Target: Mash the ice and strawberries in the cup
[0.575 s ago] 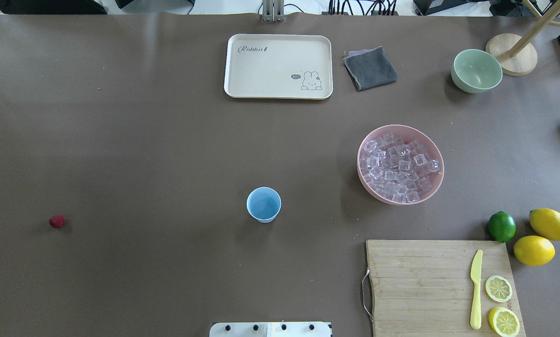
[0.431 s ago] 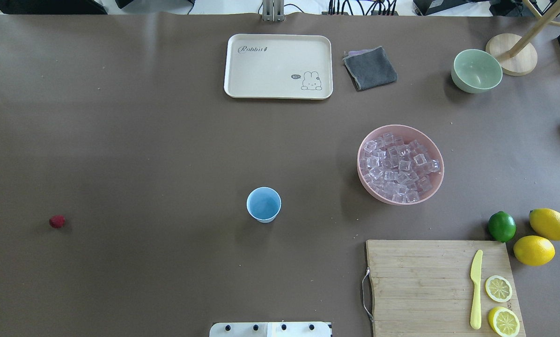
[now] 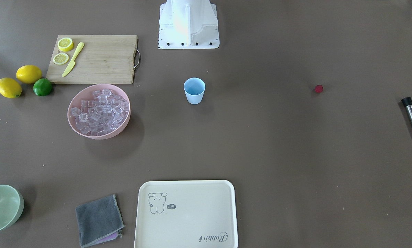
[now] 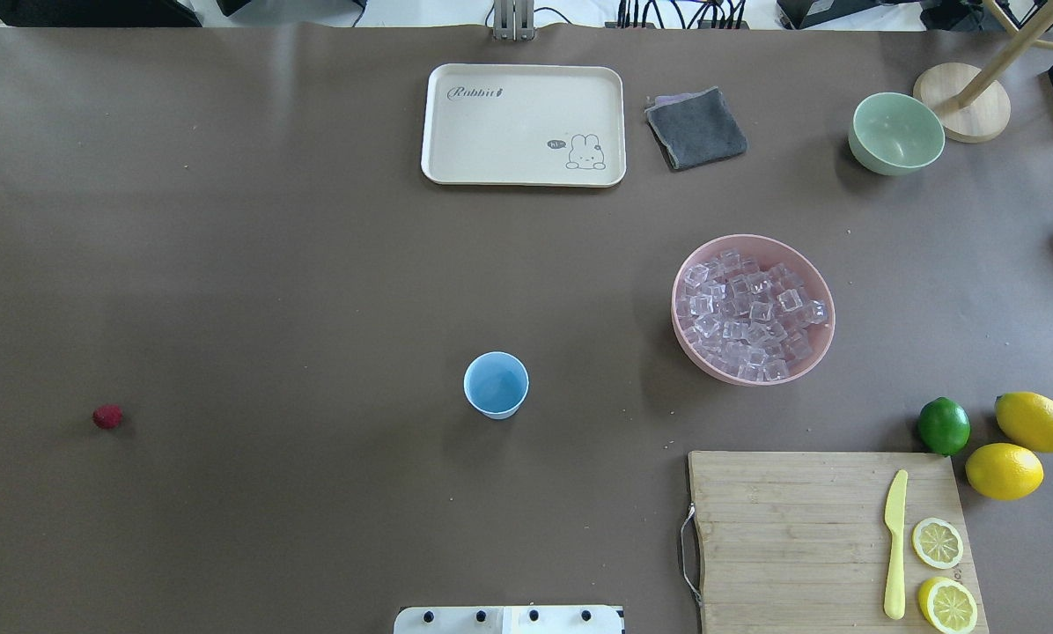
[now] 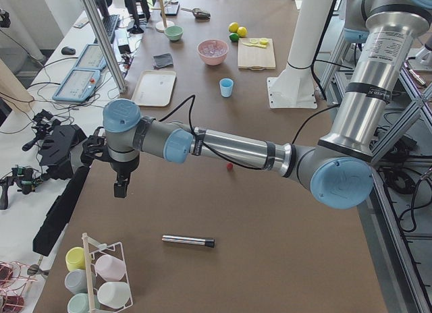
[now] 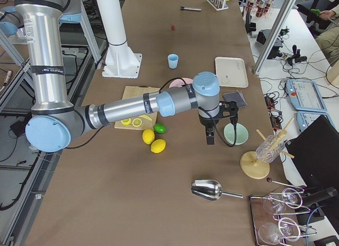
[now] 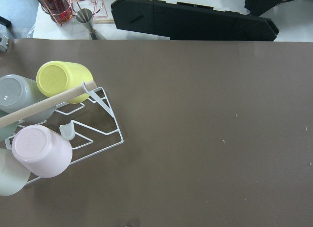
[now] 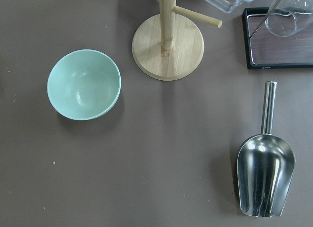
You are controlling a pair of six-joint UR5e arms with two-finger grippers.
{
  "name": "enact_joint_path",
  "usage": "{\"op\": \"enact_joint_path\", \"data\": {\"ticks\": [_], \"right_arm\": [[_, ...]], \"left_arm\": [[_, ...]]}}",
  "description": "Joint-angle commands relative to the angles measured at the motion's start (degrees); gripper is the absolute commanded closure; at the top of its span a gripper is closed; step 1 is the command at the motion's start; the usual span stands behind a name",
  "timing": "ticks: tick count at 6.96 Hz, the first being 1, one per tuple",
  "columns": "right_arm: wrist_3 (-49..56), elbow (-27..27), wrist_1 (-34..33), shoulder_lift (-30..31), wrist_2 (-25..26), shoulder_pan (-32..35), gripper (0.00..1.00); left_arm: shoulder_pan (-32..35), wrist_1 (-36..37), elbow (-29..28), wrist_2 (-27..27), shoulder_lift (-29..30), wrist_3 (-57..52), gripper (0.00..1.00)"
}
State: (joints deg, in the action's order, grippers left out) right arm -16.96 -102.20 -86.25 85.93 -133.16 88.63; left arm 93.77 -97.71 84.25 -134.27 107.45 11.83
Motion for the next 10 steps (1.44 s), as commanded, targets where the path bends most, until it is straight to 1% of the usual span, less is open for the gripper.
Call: {"op": "enact_joint_path", "data": {"ticks": [1, 3, 6, 7, 8, 10], "right_arm": [[-0.3, -0.8, 0.0, 0.1, 0.0, 0.1, 0.00], [-0.3, -1.2, 0.0, 0.5, -0.2, 0.4, 0.00], [0.2, -1.2, 0.0, 0.5, -0.7, 0.6, 0.00], [0.2, -1.9, 0.0, 0.6, -0.6, 0.6, 0.00], [0.0, -1.9, 0.0, 0.6, -0.7, 0.6, 0.00], [-0.2, -2.6, 0.1, 2.0, -0.6, 0.8, 0.00]], "left_arm": [[0.8, 0.1, 0.3, -0.6, -0.9, 0.1, 0.02], [0.7, 0.4, -1.6, -0.5, -1.2, 0.1, 0.02], [0.6, 0.2, -1.5, -0.7, -1.4, -0.2, 0.02], [0.4, 0.4, -1.9, -0.6, -0.9, 0.2, 0.02], [0.5, 0.3, -0.7, -0.7, -0.9, 0.2, 0.02], [0.3, 0.3, -0.5, -0.7, -0.9, 0.1, 0.02]]}}
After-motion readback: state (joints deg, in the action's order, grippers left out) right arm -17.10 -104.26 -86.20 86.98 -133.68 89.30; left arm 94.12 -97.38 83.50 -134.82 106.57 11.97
